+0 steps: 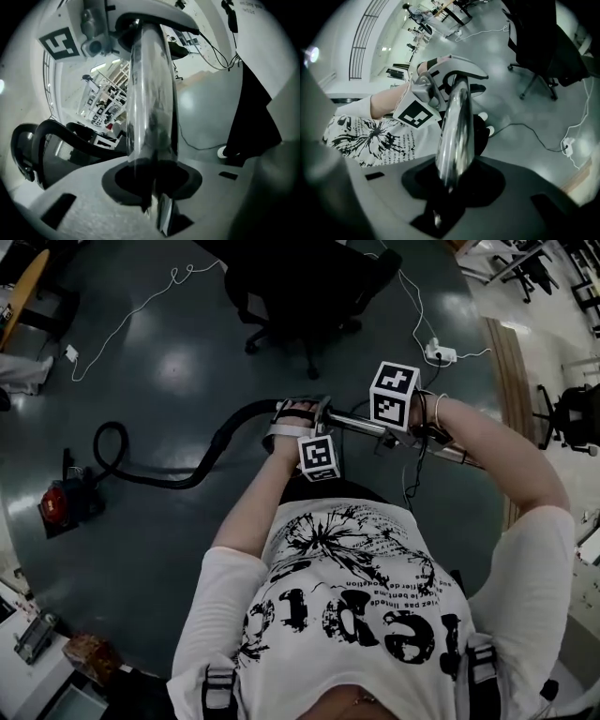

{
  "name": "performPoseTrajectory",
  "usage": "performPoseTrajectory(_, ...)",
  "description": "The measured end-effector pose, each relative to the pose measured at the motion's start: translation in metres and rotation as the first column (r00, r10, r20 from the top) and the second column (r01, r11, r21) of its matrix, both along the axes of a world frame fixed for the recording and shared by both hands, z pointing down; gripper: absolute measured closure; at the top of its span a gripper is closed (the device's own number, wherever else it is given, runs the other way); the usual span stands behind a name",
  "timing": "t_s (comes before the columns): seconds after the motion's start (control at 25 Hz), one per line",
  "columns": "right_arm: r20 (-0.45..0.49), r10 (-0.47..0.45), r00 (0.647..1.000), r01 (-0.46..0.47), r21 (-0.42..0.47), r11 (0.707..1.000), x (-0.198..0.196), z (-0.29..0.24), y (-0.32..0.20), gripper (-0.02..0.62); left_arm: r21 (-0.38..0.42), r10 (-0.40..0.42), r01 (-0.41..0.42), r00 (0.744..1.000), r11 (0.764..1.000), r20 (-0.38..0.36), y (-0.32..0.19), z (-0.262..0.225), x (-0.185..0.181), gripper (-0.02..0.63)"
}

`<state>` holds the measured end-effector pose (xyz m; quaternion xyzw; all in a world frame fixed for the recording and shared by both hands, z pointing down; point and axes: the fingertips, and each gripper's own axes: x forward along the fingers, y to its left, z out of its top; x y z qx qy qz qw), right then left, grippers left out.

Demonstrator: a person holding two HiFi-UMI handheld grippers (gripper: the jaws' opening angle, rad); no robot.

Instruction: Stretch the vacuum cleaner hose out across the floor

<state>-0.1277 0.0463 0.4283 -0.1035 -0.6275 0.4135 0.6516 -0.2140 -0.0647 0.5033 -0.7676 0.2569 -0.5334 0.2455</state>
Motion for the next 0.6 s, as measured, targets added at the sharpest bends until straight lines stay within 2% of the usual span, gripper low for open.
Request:
performPoseTrajectory(0.08,0.002,-0.018,1.000,0.018,0.048,0.999,0.000,-0.002,0.001,0.491,-0.075,0.023,-0.019,0.999,0.997,0.046,0.003,0.003,0.000,0.491)
performPoseTrajectory(0.16,-0.011,-0.076,0.997,0.077,0.149,0.986,0.001,-0.004,-0.006,0.486,-0.146,0.059,-0.048,0.996,0.988,0.072,0.004,0.004,-0.001,0.494)
performPoseTrajectory(0.2,-0.022,-0.127,0.992,0.128,0.242,0.962,0.001,-0.005,-0.015,0.479,-0.177,0.073,-0.059,0.995,0.983,0.075,0.004,0.005,-0.001,0.495)
performPoseTrajectory(0.24,-0.035,-0.199,0.979,0.198,0.366,0.909,-0.001,-0.008,-0.028,0.468,-0.205,0.079,-0.062,0.994,0.977,0.071,0.003,0.007,-0.001,0.497)
performPoseTrajectory(0.28,-0.055,-0.288,0.956,0.275,0.505,0.818,-0.005,-0.012,-0.045,0.454,-0.234,0.074,-0.058,0.995,0.971,0.059,0.001,0.008,-0.001,0.499)
performPoseTrajectory(0.32,-0.093,-0.383,0.919,0.351,0.634,0.689,-0.010,-0.018,-0.061,0.446,-0.265,0.062,-0.049,0.997,0.963,0.041,-0.002,0.009,-0.001,0.500)
performPoseTrajectory(0.36,-0.162,-0.468,0.869,0.425,0.730,0.536,-0.012,-0.023,-0.076,0.445,-0.299,0.049,-0.041,0.999,0.953,0.019,-0.005,0.009,0.000,0.500)
performPoseTrajectory(0.4,-0.264,-0.528,0.807,0.499,0.782,0.372,-0.010,-0.029,-0.088,0.445,-0.331,0.041,-0.040,0.999,0.943,-0.004,-0.007,0.007,0.003,0.500)
performPoseTrajectory(0.44,-0.382,-0.553,0.740,0.570,0.793,0.215,-0.004,-0.036,-0.099,0.445,-0.360,0.041,-0.048,0.999,0.932,-0.025,-0.008,0.003,0.009,0.501)
performPoseTrajectory(0.48,-0.497,-0.547,0.674,0.631,0.772,0.075,0.003,-0.043,-0.109,0.445,-0.383,0.048,-0.061,0.998,0.922,-0.042,-0.010,-0.002,0.015,0.502)
performPoseTrajectory(0.52,-0.595,-0.520,0.612,0.678,0.734,-0.042,0.010,-0.050,-0.118,0.446,-0.403,0.057,-0.073,0.997,0.912,-0.052,-0.011,-0.006,0.022,0.502)
performPoseTrajectory(0.56,-0.670,-0.486,0.562,0.710,0.692,-0.132,0.016,-0.057,-0.126,0.446,-0.422,0.067,-0.083,0.996,0.903,-0.054,-0.011,-0.011,0.026,0.502)
performPoseTrajectory(0.6,-0.721,-0.452,0.526,0.729,0.655,-0.197,0.020,-0.063,-0.130,0.446,-0.442,0.077,-0.092,0.996,0.892,-0.052,-0.011,-0.014,0.031,0.502)
